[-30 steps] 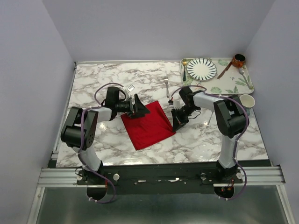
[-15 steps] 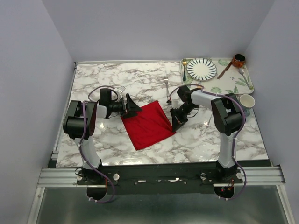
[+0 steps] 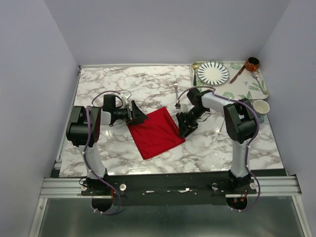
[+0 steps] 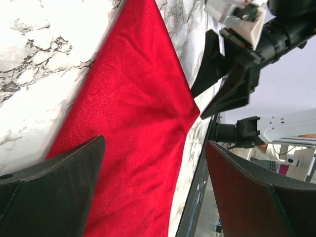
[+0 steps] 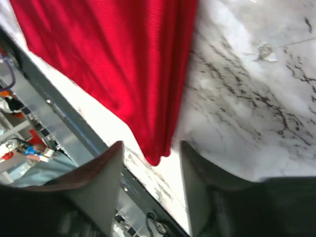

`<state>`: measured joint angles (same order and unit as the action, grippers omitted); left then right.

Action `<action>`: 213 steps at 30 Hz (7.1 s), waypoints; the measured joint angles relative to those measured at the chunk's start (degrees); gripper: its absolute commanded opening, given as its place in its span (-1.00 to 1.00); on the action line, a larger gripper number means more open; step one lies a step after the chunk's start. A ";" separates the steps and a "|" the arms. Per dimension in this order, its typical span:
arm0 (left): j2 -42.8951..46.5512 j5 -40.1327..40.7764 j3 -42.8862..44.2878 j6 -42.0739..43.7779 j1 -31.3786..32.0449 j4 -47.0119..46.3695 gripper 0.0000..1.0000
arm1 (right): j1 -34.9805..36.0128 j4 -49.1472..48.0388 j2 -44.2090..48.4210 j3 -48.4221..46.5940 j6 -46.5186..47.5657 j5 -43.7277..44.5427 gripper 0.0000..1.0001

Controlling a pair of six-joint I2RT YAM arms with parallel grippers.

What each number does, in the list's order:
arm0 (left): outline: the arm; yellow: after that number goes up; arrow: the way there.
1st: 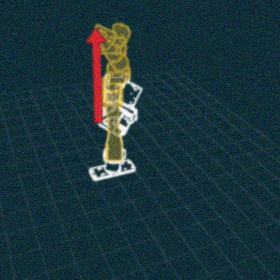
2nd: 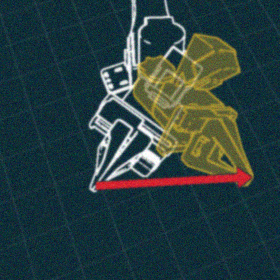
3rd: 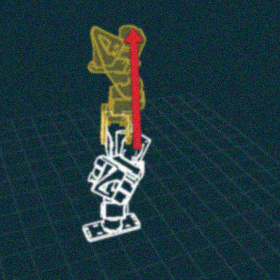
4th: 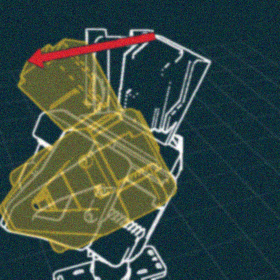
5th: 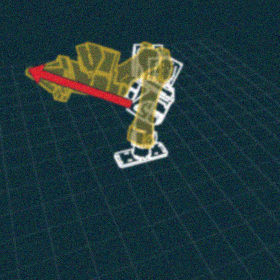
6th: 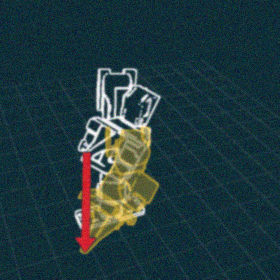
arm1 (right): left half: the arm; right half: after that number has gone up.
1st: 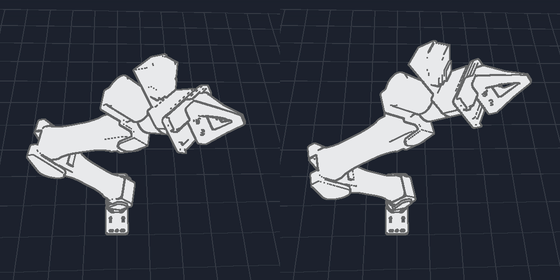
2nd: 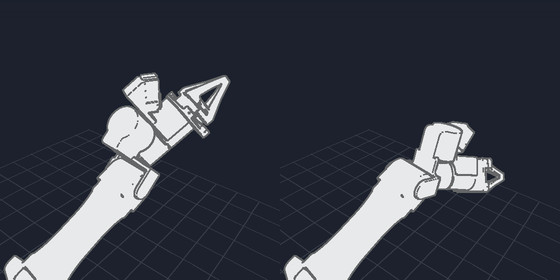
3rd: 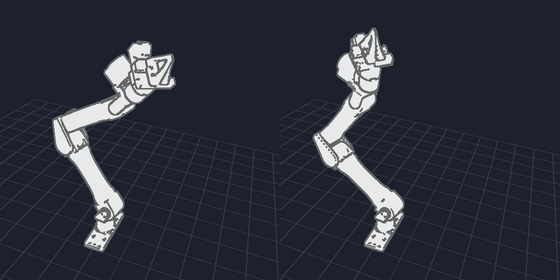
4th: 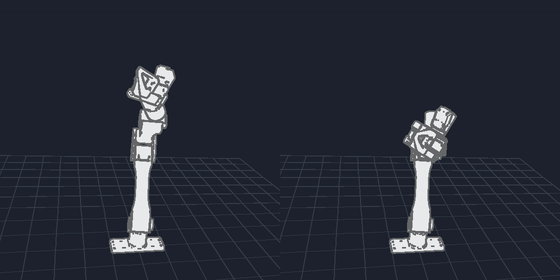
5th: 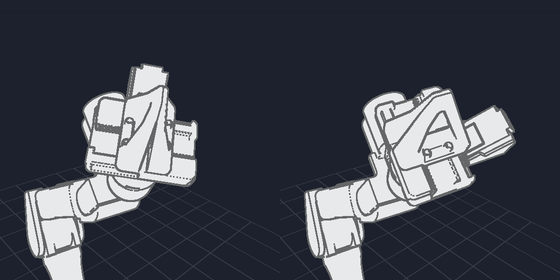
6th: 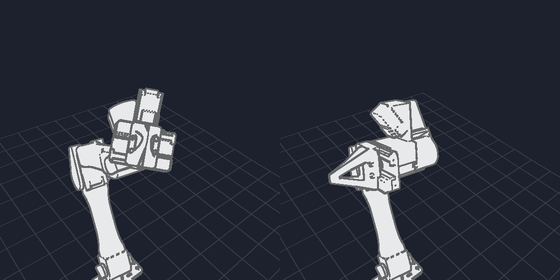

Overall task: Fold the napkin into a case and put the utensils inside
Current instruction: Smooth out the square-folded napkin at the center of the board, then pick up the top corner of the square folded napkin from the center of the board.

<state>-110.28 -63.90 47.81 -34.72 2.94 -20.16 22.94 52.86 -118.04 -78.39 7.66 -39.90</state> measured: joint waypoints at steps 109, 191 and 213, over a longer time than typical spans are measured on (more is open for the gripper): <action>-1.79 -4.02 8.81 18.58 -5.84 28.63 0.97 | 9.53 -33.55 6.71 14.67 -30.64 -26.49 1.00; 42.07 41.99 -13.44 75.01 55.93 42.25 0.00 | -7.34 7.89 5.75 -6.45 2.93 -8.90 0.91; 33.44 48.59 -14.69 76.50 64.28 30.01 -0.45 | -7.72 6.12 6.49 -4.24 0.72 -8.96 0.91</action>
<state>-76.84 -15.31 33.12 41.78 67.22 9.85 15.22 58.98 -111.55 -82.63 8.38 -48.86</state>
